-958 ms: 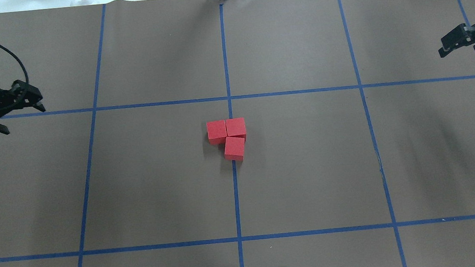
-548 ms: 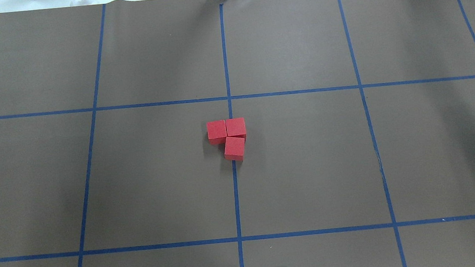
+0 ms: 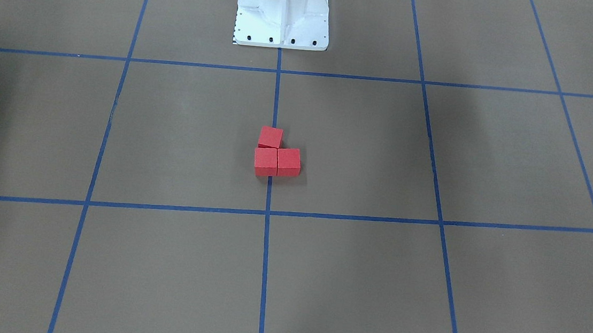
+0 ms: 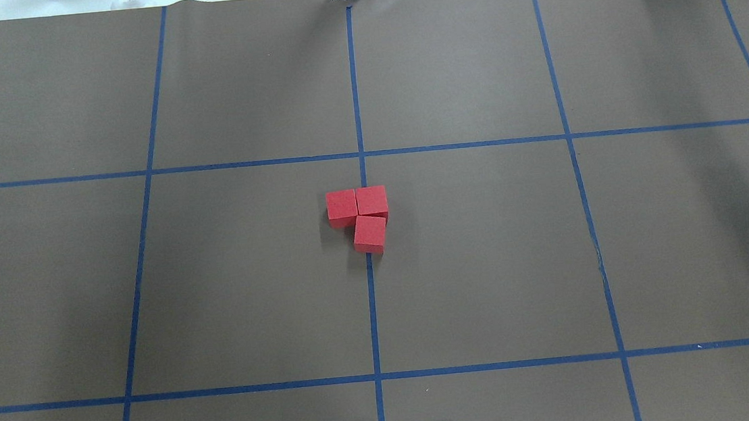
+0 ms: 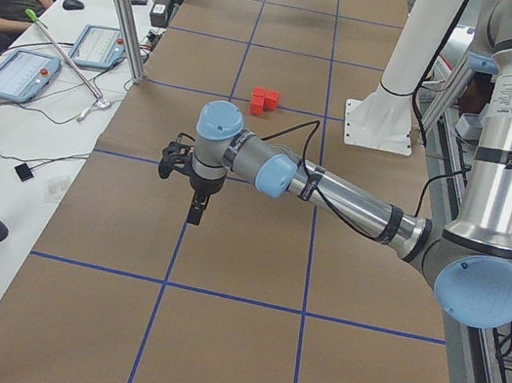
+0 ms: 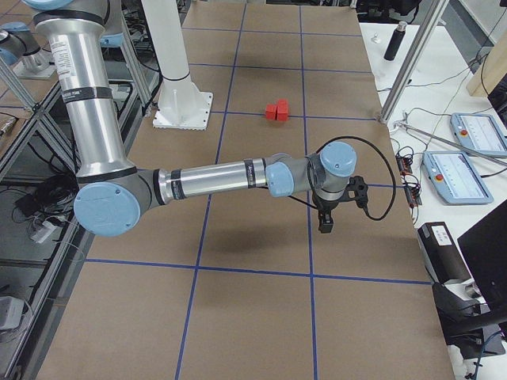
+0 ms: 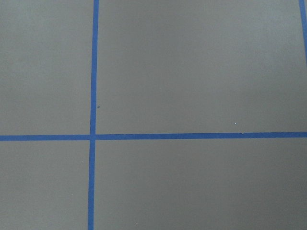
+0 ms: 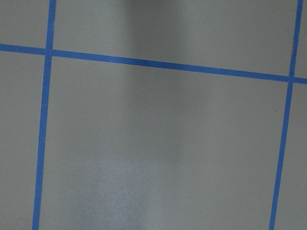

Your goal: Form red blocks into L shape at center

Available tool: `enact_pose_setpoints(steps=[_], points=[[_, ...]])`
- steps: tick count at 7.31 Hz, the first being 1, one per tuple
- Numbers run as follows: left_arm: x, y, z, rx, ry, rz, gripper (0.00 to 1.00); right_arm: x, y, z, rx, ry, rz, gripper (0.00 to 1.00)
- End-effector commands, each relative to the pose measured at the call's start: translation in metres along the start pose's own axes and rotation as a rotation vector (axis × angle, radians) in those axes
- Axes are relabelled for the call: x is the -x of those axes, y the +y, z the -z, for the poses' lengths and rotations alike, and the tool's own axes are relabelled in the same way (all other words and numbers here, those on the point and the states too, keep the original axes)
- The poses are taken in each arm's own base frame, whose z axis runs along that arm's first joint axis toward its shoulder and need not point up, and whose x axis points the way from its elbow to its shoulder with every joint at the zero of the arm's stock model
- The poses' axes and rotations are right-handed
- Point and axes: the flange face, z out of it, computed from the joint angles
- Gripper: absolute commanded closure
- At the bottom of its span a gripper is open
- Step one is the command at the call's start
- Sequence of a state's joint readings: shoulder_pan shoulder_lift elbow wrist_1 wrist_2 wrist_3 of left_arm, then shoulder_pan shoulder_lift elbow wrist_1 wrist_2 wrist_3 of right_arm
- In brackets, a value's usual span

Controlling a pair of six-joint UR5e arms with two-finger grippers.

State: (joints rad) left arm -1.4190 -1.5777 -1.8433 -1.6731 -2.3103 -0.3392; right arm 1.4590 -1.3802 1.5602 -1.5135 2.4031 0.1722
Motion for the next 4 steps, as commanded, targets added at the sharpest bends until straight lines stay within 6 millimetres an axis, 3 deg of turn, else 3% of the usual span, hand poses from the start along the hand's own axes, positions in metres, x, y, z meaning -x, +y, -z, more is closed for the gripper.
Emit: enact_pose_setpoints(steps=[1,2,4], points=[[-0.003,-0.004,0.004,-0.006,0.012,-0.011,0.00,-0.002,-0.005,0.008,-0.023,0.062,0.052,0.00],[-0.005,0.002,0.006,0.004,0.041,-0.008,0.00,0.004,-0.005,0.013,-0.035,0.058,0.062,0.00],[-0.013,0.003,0.012,0.003,0.076,-0.021,0.00,-0.009,0.009,0.001,-0.015,0.037,0.033,0.00]])
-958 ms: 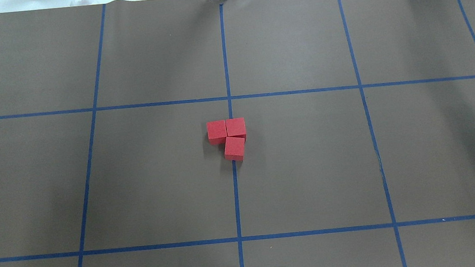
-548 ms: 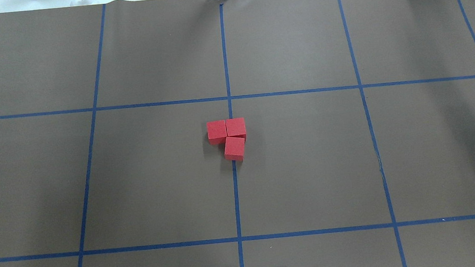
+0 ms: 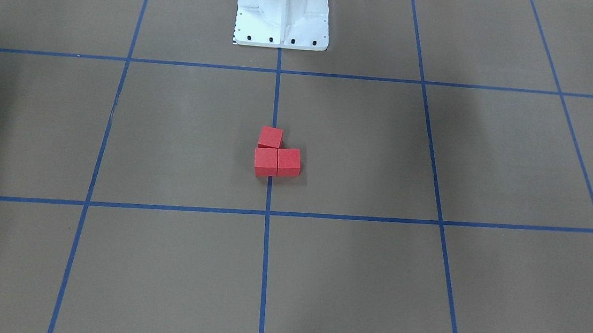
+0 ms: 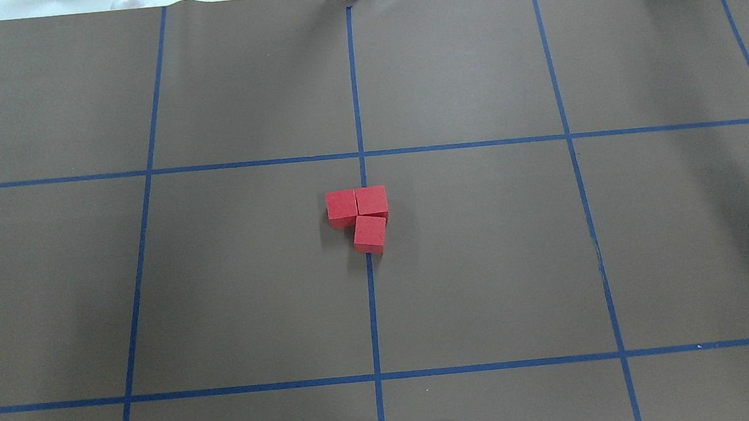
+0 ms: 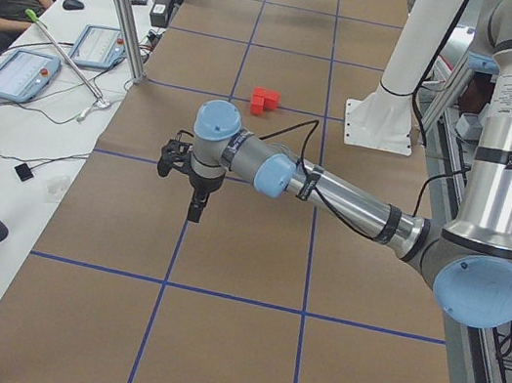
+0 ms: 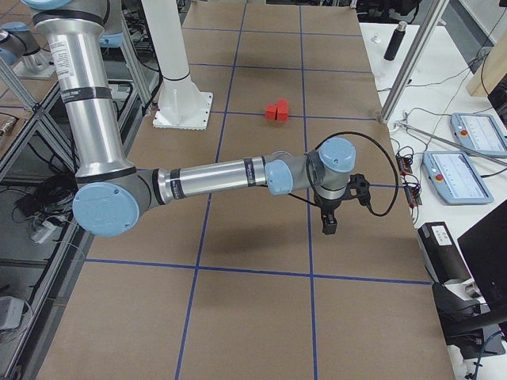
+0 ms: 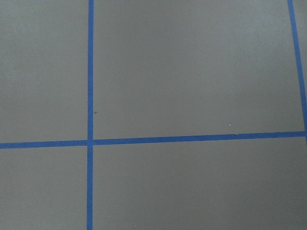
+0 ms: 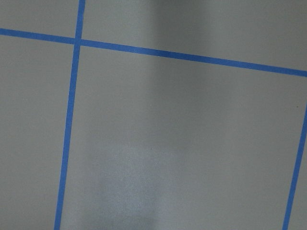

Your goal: Form red blocks into L shape at center

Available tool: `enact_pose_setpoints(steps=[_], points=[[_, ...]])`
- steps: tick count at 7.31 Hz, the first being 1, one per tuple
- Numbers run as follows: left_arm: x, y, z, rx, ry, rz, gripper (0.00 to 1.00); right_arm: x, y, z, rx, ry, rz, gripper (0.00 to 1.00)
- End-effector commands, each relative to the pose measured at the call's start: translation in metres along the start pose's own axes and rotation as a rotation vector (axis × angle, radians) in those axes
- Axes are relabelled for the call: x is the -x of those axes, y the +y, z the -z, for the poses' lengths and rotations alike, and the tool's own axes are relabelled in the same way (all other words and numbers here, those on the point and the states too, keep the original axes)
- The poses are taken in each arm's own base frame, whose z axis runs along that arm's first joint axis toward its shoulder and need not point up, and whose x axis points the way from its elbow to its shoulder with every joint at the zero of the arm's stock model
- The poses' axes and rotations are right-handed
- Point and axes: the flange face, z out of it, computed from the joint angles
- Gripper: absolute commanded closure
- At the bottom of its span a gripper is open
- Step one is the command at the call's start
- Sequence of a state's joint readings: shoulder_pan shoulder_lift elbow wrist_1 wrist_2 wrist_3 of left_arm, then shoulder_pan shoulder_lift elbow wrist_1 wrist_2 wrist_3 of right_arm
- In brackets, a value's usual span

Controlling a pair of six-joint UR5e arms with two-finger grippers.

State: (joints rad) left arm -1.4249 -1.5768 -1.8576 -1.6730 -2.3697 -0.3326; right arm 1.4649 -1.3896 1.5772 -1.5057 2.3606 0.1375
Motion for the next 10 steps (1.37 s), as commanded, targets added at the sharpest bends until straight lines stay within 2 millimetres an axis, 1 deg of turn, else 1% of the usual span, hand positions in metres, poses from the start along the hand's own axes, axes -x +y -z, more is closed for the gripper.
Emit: enact_pose_setpoints(steps=[1,4,6,9,10], points=[[-0.016,0.001,0.013,-0.020,0.030,-0.030,0.00,-0.009,0.008,-0.009,0.016,-0.001,-0.014,0.00],[-0.019,0.002,0.013,-0.020,0.038,-0.037,0.00,-0.021,0.002,-0.023,-0.009,-0.014,0.010,0.00],[-0.019,0.002,0.013,-0.019,0.039,-0.034,0.00,-0.012,-0.002,-0.019,-0.010,-0.068,0.022,0.00],[-0.017,0.002,0.012,-0.016,0.036,-0.031,0.00,0.004,-0.004,-0.010,-0.028,-0.084,0.055,0.00],[-0.016,0.003,0.013,-0.017,0.035,-0.028,0.00,0.005,-0.004,-0.010,-0.029,-0.084,0.056,0.00]])
